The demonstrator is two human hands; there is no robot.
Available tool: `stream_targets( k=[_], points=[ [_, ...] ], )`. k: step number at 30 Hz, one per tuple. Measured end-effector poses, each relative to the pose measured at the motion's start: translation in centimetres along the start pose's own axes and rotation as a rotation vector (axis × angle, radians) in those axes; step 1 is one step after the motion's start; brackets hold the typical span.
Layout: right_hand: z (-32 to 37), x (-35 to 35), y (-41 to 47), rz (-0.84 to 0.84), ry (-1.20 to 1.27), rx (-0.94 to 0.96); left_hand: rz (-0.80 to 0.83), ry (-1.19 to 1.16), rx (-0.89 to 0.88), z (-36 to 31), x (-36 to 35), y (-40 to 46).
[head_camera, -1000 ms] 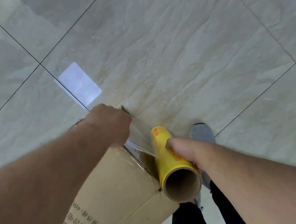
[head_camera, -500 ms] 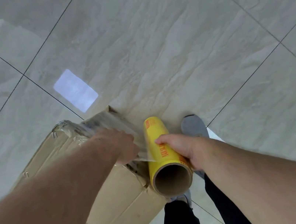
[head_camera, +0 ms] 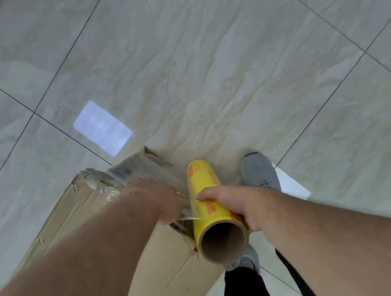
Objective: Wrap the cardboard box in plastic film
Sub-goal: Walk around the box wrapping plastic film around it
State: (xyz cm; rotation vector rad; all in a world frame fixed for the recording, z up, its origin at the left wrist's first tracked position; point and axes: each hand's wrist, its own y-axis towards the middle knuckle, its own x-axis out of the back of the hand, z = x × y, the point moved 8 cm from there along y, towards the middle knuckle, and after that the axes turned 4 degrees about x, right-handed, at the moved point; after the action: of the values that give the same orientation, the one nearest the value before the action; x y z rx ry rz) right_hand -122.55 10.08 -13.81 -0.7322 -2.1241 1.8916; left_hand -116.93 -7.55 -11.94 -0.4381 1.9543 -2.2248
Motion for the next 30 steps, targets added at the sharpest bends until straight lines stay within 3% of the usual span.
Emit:
stream_targets(
  k=[5, 8, 12, 16, 22, 27, 30],
  points=[
    [2.7, 3.0, -1.9, -0.038, -0.128, 0.046, -0.071, -0.168, -0.043, -0.2, 1.2, -0.4],
    [5.2, 5.1, -3.2, -0.089, -0.336, 0.110, -0.114, -0.249, -0.063, -0.4, 2.5, -0.7],
    [6.2, 5.4, -3.4, -0.200, -0.690, 0.152, -0.080, -0.223, -0.048, -0.6, 2.6, -0.8],
    [2.4, 2.8, -1.7, -0.146, -0.813, 0.099, -0.015, -0.039, -0.051, -1.4, 0.9, -1.1],
    [0.2, 2.1, 0.1, -0.161, -0.584, 0.117, -0.009, 0.003, -0.025, -2.0, 0.8, -1.4],
    [-3.5, 3.0, 0.0, -0.046, 0.106, 0.079, -0.024, -0.002, -0.019, -1.7, 0.8, -1.6],
    [-5.8, 2.0, -0.8, 0.094, 0.342, 0.015, -0.029, 0.001, -0.013, -1.8, 0.7, -1.6]
  ],
)
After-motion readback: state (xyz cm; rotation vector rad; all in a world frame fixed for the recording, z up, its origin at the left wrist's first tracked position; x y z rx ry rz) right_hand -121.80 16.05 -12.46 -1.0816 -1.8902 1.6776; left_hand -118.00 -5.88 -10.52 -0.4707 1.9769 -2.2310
